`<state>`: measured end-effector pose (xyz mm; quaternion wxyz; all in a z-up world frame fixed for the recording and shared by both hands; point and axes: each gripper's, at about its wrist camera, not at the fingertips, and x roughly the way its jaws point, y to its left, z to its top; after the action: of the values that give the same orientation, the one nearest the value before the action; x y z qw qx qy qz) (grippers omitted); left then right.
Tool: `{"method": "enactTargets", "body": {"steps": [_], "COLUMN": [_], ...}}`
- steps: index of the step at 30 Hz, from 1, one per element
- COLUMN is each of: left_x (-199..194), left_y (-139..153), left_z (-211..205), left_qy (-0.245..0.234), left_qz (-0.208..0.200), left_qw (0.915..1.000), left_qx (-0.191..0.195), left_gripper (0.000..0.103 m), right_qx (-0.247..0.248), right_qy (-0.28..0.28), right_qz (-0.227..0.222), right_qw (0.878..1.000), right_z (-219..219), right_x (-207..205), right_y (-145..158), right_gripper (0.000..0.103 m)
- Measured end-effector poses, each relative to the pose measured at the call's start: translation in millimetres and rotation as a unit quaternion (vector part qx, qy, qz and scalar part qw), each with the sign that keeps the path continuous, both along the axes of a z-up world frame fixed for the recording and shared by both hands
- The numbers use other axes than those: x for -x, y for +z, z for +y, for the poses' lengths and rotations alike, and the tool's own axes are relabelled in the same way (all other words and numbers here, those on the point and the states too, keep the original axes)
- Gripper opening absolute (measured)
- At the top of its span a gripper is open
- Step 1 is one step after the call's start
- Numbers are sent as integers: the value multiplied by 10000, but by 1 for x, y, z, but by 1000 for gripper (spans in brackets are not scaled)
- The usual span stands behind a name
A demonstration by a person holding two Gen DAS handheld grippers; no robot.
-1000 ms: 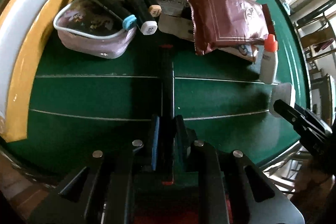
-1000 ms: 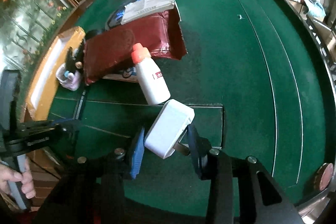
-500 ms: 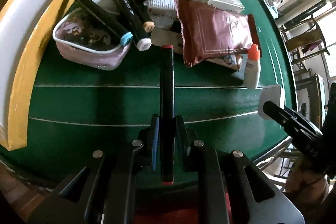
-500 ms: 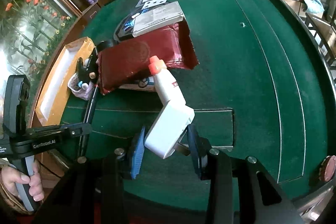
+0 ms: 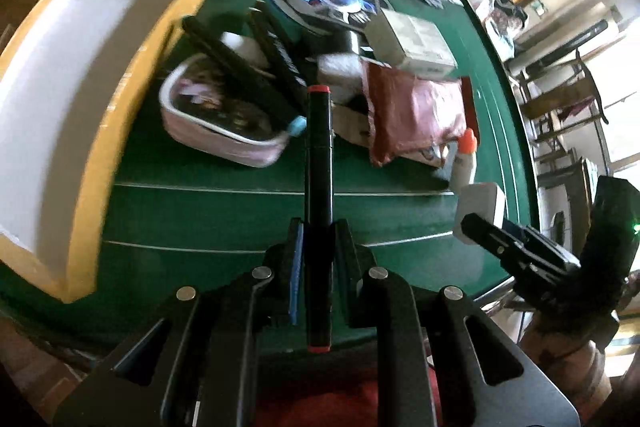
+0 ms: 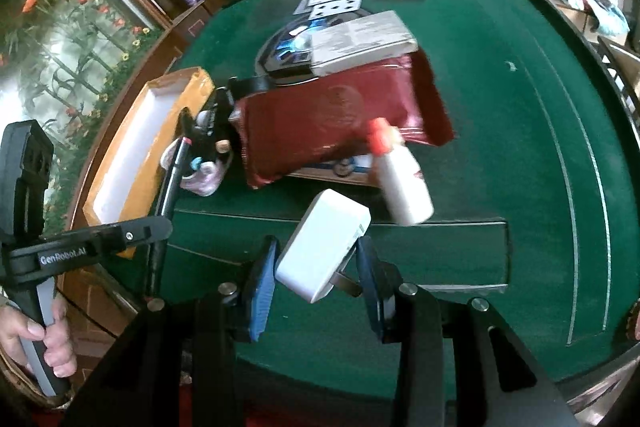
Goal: Organize objects
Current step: 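Carry the black marker and white charger toward the yellow-rimmed white tray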
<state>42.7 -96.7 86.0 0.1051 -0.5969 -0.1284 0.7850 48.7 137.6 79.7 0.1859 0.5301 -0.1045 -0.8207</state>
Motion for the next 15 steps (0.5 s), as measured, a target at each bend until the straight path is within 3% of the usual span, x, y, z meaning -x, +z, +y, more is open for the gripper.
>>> {"method": "enactTargets", "body": {"steps": [6,15], "left_x": [-7,-2], "left_y": [11,6], "left_z": [-60,-156], "left_qy": [505,1349], "left_qz": [133,269], "left_qw": [9986,9888], "left_qx": [-8,582], "left_gripper": [14,14], "right_qx": [-5,38], "right_qy": [202,544], "right_qz": [24,115], "right_qw": [9998,9984], "right_z": [-29,-70], "right_x": [6,12], "right_y": [2,8], "right_gripper": [39,39]}}
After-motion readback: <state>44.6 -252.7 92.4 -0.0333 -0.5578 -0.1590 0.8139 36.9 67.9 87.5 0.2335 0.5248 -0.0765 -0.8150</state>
